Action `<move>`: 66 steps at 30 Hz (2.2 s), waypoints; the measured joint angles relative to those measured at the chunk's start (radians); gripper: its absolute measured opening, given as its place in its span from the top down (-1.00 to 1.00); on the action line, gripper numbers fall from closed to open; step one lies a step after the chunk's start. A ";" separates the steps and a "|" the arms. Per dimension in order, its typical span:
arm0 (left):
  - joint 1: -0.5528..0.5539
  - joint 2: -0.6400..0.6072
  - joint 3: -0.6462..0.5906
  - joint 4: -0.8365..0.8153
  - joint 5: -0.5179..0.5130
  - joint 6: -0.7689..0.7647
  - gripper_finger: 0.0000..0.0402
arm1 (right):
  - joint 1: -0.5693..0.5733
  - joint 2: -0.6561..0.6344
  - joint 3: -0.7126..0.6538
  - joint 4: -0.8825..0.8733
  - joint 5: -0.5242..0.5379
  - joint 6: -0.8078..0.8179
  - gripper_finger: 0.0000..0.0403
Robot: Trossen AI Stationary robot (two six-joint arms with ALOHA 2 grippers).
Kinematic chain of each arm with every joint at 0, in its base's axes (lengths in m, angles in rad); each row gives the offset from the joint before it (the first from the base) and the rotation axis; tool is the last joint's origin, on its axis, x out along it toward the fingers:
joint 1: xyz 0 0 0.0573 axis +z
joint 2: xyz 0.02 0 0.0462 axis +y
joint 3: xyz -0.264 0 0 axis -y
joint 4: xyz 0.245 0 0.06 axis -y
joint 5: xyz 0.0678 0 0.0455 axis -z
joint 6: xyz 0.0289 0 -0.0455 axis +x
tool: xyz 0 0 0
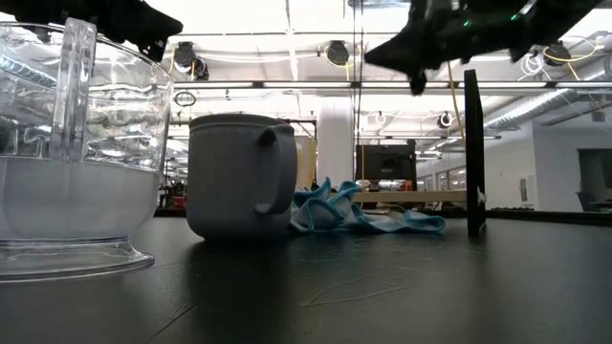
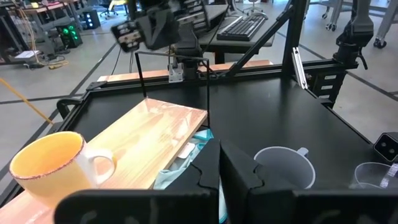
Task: Stack small to large cups/mugs on shelf
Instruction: Adjust the position of the orange mug
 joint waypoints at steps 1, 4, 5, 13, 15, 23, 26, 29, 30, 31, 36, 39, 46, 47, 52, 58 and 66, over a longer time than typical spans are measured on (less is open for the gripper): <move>0.000 0.000 0.000 0.000 0.000 0.003 0.95 | -0.016 0.019 0.000 0.018 -0.019 0.009 1.00; 0.000 0.000 0.000 -0.001 0.000 0.003 0.99 | -0.053 0.071 0.000 0.063 -0.055 0.014 1.00; 0.000 0.000 0.000 -0.003 0.000 0.004 0.98 | -0.061 0.086 0.000 0.074 -0.056 0.014 1.00; 0.000 -0.002 0.000 -0.017 -0.002 0.042 0.98 | -0.078 0.208 0.079 0.073 -0.091 -0.028 1.00; 0.000 -0.002 0.000 -0.021 -0.011 0.053 0.99 | -0.078 0.243 0.119 0.059 -0.113 -0.030 1.00; 0.000 -0.002 0.000 -0.043 -0.015 0.056 0.99 | -0.078 0.384 0.297 -0.122 -0.106 -0.045 1.00; 0.000 -0.002 0.000 -0.045 -0.015 0.055 0.98 | -0.078 0.422 0.339 -0.135 -0.085 -0.042 1.00; 0.000 -0.002 0.000 -0.045 -0.015 0.055 0.96 | -0.076 0.444 0.366 -0.170 -0.008 -0.041 1.00; 0.000 -0.002 0.000 -0.045 -0.015 0.055 0.96 | -0.076 0.447 0.373 -0.187 0.020 -0.041 1.00; 0.000 -0.002 0.000 -0.045 -0.015 0.054 0.97 | -0.076 0.451 0.375 -0.197 0.048 -0.040 1.00; 0.000 -0.002 0.000 -0.053 -0.015 0.052 0.97 | -0.076 0.453 0.376 -0.229 0.186 -0.030 1.00; 0.000 -0.002 0.000 -0.056 -0.015 0.052 0.97 | -0.072 0.453 0.376 -0.235 0.211 -0.021 1.00; 0.000 -0.002 0.000 -0.056 -0.015 0.052 0.97 | -0.062 0.465 0.376 -0.238 0.214 -0.001 1.00; 0.000 -0.002 0.000 -0.056 -0.015 0.052 0.98 | -0.063 0.473 0.376 -0.223 0.215 -0.001 1.00; -0.001 -0.002 0.000 -0.055 -0.008 0.052 0.97 | -0.062 0.513 0.379 -0.205 0.209 0.014 1.00; -0.002 -0.002 0.000 -0.059 -0.002 0.052 0.98 | -0.059 0.577 0.438 -0.244 0.210 0.014 1.00; -0.002 -0.002 0.000 -0.065 0.000 0.051 0.97 | -0.043 0.583 0.457 -0.269 0.220 0.013 1.00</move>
